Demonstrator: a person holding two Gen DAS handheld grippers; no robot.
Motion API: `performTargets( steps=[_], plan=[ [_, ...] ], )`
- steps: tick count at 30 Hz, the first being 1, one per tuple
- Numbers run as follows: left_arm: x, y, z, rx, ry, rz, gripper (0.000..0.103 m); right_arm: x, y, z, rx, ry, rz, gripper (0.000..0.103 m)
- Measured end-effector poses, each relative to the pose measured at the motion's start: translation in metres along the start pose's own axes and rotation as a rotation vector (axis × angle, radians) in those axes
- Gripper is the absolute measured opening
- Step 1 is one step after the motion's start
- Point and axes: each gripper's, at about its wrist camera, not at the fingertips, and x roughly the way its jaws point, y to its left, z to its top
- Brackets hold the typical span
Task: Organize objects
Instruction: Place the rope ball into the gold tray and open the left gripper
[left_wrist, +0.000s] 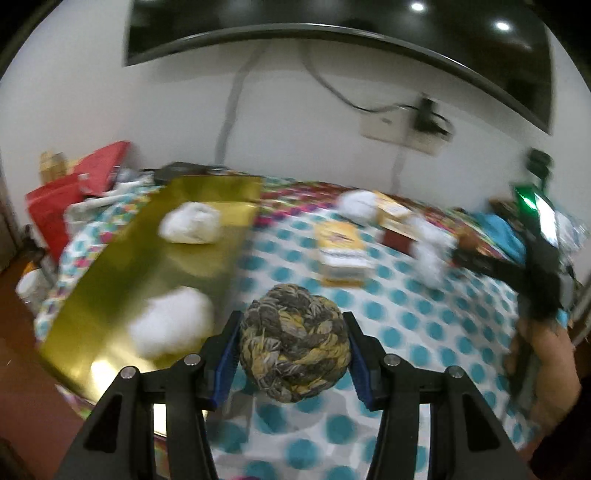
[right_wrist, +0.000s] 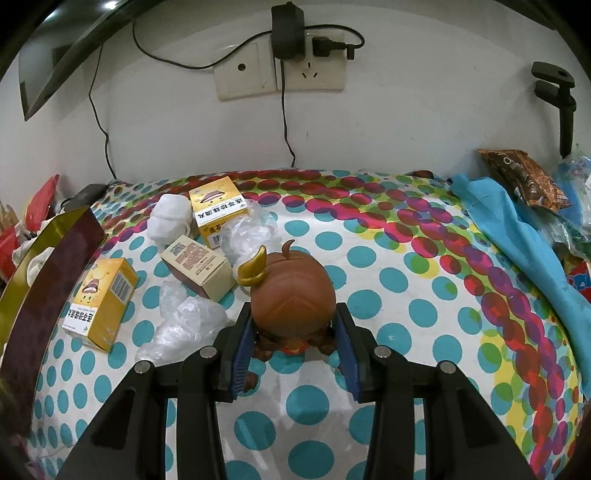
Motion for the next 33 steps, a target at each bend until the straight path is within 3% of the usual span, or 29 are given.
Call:
performTargets(
  steps=[5, 14, 20, 33],
  plan=[
    [-0.001, 0.039, 0.007, -0.050, 0.003, 0.095, 0.053, 0.001, -0.002, -0.001, 0.010, 0.001, 0.012, 0.039],
    [0.001, 0.077, 0.001, -0.089, 0.047, 0.175, 0.053, 0.001, -0.001, -0.001, 0.012, 0.004, 0.015, 0.040],
    [0.014, 0.086, -0.004, -0.083, 0.085, 0.213, 0.053, 0.001, -0.001, -0.001, 0.010, 0.004, 0.014, 0.040],
    [0.007, 0.091, -0.003, -0.075, 0.053, 0.252, 0.058, 0.001, -0.002, -0.002, 0.010, 0.009, 0.009, 0.040]
  ],
)
